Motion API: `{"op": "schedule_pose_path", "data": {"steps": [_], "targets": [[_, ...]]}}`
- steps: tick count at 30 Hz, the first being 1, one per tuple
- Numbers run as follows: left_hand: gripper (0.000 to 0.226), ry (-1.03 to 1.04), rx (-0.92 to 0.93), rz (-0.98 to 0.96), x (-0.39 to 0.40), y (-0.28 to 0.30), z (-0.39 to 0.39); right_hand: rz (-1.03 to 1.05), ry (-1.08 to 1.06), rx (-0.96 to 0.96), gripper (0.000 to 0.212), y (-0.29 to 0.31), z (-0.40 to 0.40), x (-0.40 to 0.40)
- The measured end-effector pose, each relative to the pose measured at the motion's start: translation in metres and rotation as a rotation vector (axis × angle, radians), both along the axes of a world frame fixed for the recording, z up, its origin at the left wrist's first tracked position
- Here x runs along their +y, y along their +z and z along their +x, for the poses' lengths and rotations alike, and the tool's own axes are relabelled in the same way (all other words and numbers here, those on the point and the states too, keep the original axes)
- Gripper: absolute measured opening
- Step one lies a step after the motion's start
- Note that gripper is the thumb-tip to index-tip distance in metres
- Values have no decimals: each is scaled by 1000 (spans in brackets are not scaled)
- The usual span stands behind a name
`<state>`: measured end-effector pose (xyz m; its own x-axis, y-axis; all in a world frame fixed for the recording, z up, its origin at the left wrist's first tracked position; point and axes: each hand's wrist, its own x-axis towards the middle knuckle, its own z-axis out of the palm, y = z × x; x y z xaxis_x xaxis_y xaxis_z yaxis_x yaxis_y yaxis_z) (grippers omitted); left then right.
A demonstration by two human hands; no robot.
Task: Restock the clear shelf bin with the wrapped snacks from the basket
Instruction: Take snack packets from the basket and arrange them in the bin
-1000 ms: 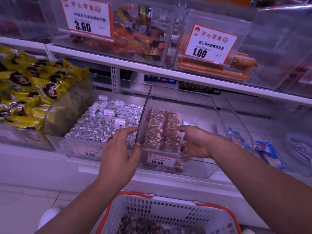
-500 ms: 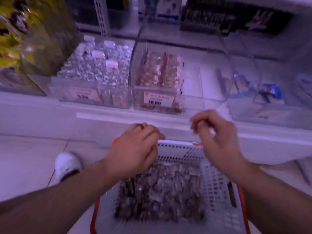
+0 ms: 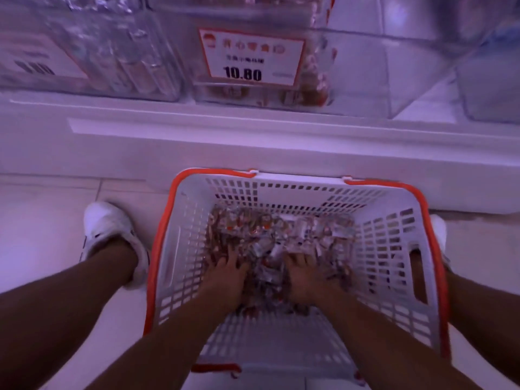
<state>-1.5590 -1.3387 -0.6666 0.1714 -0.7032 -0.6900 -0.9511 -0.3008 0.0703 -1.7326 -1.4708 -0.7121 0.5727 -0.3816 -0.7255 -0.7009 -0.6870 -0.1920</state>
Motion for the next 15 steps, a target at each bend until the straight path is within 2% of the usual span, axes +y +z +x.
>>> {"op": "schedule_pose_path", "data": {"steps": [3,6,8,10,13,15], "targets": [[68,-162,50,-82,4,-7,10,4,55,-89,84,-9,-14,5],[50,-225,120,-98,7,-5,28,88,-100,-194,70,-11,-23,5],[35,-118,214,-107,8,-2,35,162,-307,-235,53,-11,-19,5],[23,91,340,-170,7,-1,38,221,-452,-215,46,-14,-11,4],[21,257,392,-314,9,-6,36,262,-497,-207,45,-16,2,4],[22,264,338,-380,10,-6,33,322,-441,-174,29,-14,8,4]]}}
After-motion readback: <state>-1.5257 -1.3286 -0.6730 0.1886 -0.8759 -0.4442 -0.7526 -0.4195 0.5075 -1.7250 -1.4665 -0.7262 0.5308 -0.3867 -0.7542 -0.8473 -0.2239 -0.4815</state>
